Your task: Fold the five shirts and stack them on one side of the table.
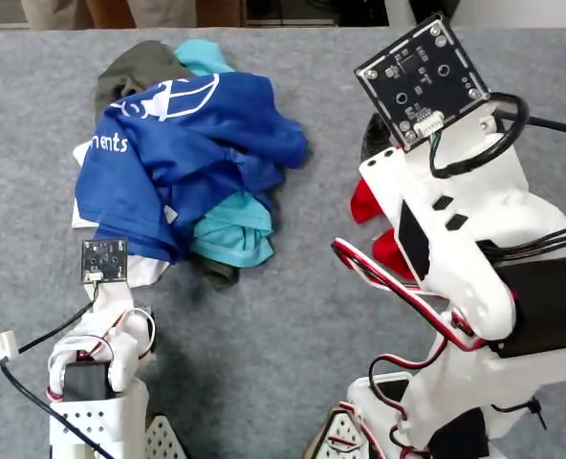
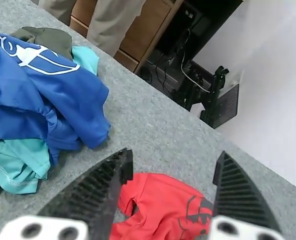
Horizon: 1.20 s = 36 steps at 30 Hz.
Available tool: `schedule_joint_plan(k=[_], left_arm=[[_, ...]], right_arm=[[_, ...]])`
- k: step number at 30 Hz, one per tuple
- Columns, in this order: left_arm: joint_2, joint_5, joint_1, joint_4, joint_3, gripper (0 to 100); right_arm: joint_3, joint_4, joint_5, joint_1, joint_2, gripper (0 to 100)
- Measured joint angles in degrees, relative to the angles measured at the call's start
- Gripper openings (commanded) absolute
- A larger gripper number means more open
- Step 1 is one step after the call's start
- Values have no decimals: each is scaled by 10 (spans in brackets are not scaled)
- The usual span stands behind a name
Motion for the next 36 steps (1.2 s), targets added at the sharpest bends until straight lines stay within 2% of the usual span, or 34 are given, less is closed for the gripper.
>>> schedule_joint_plan(k=[13,16,21,25,29,33,36], left_arm=[[0,0,0,0,0,19],[0,0,0,0,0,19],[0,0,0,0,0,19],[0,0,0,0,0,19],[0,0,0,0,0,20],[0,0,0,0,0,20],[0,0,0,0,0,20]], right_arm=[[1,0,0,3,0,270],[2,0,0,33,0,270],[37,1,0,124,-3,270],[118,1,0,198,-25,270],[253,-7,0,227,-37,270],[422,-90,0,250,-37,270],[565,-196,0,254,-37,270]])
